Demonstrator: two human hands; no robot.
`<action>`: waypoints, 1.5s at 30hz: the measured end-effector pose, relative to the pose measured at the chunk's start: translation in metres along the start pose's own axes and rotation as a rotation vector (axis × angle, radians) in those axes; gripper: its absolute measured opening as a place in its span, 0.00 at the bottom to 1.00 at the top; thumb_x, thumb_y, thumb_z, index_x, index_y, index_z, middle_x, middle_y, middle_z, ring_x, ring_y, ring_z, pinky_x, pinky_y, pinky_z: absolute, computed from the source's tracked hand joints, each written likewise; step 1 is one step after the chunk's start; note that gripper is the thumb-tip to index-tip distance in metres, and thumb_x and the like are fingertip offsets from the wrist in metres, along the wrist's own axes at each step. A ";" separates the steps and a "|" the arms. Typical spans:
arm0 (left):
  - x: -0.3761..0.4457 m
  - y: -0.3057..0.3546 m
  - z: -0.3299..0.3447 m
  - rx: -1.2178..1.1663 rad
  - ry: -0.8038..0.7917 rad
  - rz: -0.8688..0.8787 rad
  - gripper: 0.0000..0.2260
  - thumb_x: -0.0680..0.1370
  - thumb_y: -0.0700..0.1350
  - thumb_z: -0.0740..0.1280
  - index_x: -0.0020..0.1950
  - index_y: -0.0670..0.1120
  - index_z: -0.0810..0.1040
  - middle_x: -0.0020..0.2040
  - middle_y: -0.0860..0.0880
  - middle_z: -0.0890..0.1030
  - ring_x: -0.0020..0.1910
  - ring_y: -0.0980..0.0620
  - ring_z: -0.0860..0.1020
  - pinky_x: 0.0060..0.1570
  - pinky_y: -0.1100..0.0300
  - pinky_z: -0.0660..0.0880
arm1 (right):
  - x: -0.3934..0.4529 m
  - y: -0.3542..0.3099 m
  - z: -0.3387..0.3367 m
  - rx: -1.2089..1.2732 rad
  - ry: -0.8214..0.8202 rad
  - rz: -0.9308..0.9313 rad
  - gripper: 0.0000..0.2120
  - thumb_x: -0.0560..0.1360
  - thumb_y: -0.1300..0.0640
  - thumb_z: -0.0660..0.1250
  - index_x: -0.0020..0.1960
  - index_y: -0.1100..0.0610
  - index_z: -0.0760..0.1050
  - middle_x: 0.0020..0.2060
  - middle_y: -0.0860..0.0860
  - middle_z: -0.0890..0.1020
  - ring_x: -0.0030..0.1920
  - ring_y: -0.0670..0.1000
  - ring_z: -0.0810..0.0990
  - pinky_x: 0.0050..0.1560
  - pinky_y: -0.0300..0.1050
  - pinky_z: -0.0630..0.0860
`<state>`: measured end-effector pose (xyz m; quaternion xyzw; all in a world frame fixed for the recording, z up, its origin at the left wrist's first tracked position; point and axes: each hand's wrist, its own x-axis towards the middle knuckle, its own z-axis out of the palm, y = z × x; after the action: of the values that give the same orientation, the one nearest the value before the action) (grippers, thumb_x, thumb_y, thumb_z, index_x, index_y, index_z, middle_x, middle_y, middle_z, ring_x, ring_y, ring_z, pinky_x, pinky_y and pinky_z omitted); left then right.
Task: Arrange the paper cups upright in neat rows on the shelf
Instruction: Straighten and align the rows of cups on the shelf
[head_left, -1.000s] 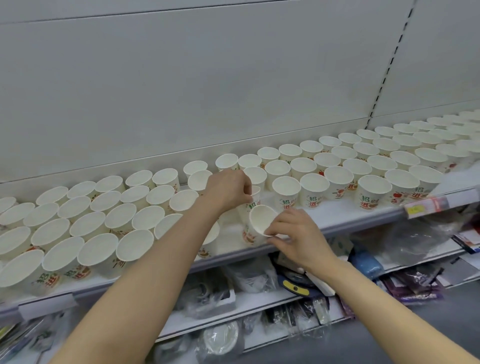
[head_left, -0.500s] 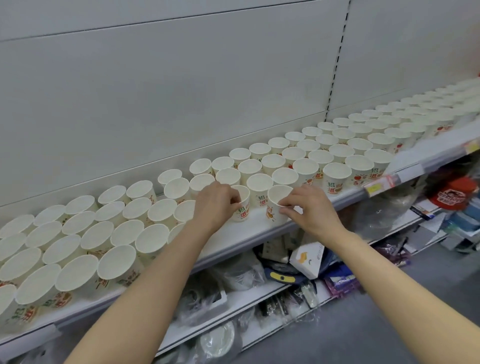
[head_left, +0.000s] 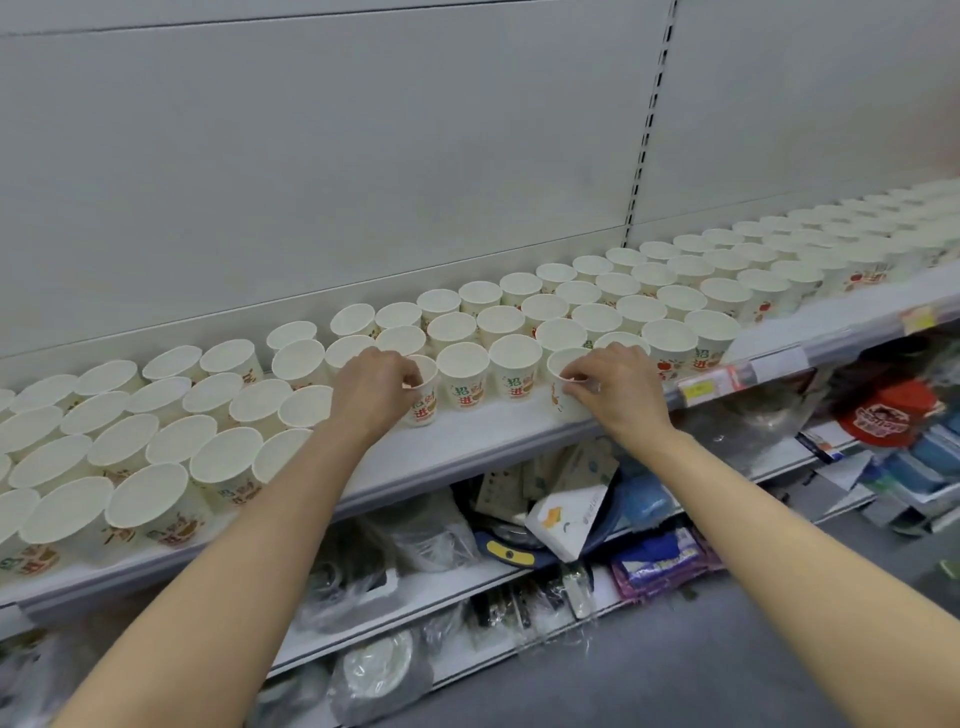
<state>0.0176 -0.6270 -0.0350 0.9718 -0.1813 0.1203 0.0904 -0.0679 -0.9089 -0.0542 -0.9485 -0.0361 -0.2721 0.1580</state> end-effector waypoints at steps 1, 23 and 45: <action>-0.001 0.002 0.000 0.004 0.003 -0.015 0.04 0.76 0.50 0.70 0.47 0.53 0.85 0.48 0.50 0.83 0.51 0.48 0.76 0.39 0.56 0.67 | 0.002 0.004 0.002 -0.009 -0.005 -0.016 0.05 0.67 0.57 0.76 0.43 0.55 0.83 0.38 0.50 0.84 0.41 0.57 0.78 0.44 0.51 0.68; 0.003 0.050 -0.012 -0.131 0.084 -0.018 0.17 0.69 0.52 0.77 0.57 0.55 0.81 0.57 0.52 0.80 0.58 0.48 0.73 0.49 0.54 0.71 | 0.018 0.068 -0.001 0.157 -0.119 -0.233 0.09 0.65 0.62 0.77 0.44 0.56 0.83 0.41 0.50 0.83 0.47 0.57 0.74 0.47 0.51 0.73; 0.039 0.160 0.022 -0.016 -0.028 0.374 0.04 0.76 0.51 0.70 0.48 0.54 0.84 0.47 0.55 0.82 0.49 0.52 0.71 0.44 0.58 0.68 | 0.018 0.103 -0.014 0.084 0.010 -0.096 0.09 0.67 0.58 0.76 0.47 0.55 0.82 0.43 0.51 0.84 0.45 0.57 0.75 0.43 0.47 0.73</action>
<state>-0.0024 -0.7912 -0.0247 0.9221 -0.3609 0.1199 0.0717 -0.0435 -1.0117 -0.0624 -0.9368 -0.0924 -0.2825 0.1847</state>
